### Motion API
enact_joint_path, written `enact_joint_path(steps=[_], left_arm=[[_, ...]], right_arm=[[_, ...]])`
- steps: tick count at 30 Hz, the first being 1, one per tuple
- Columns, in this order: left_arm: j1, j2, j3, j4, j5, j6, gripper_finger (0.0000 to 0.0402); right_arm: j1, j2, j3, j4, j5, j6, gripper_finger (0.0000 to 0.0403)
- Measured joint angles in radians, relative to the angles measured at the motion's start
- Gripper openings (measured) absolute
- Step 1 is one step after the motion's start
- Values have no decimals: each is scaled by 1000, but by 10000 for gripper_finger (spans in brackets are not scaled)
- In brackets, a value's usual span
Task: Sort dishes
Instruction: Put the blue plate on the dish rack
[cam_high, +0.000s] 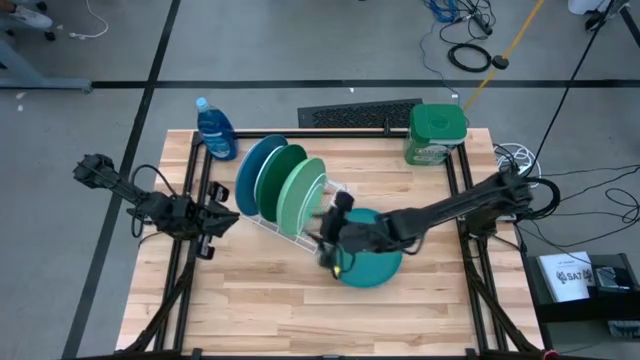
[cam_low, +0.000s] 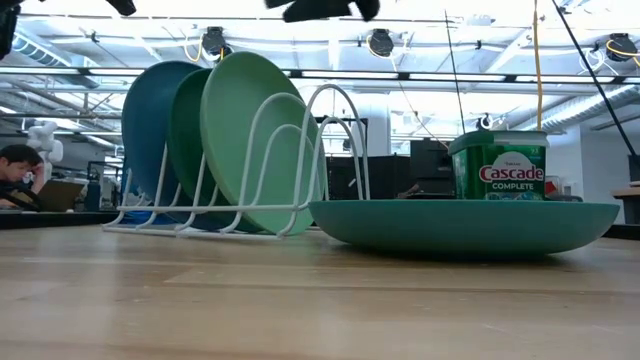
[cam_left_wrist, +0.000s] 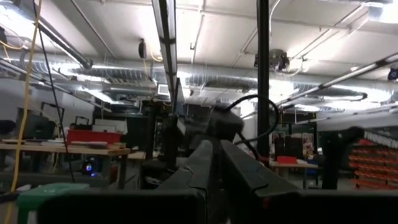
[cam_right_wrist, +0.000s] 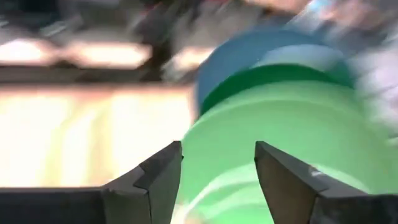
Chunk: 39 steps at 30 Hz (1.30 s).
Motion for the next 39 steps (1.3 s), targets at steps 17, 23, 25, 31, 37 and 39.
enact_joint_path(steps=[17,23,25,31,37,39], left_arm=[[0,0,0,-66,-45,0,31],[0,0,0,-66,-45,-2,31],[0,0,0,-66,-46,-3,31],[0,0,0,-66,-45,-3,31],[0,0,0,-66,-45,-3,31],[0,0,0,-66,-45,-2,31]], right_arm=[[122,169,0,-398,-447,501,176],[100,245,0,-366,-492,539,176],[91,264,0,-371,-494,570,176],[76,315,0,-370,-514,611,159],[71,303,1,-380,-550,577,64],[69,281,1,-380,-555,550,24]])
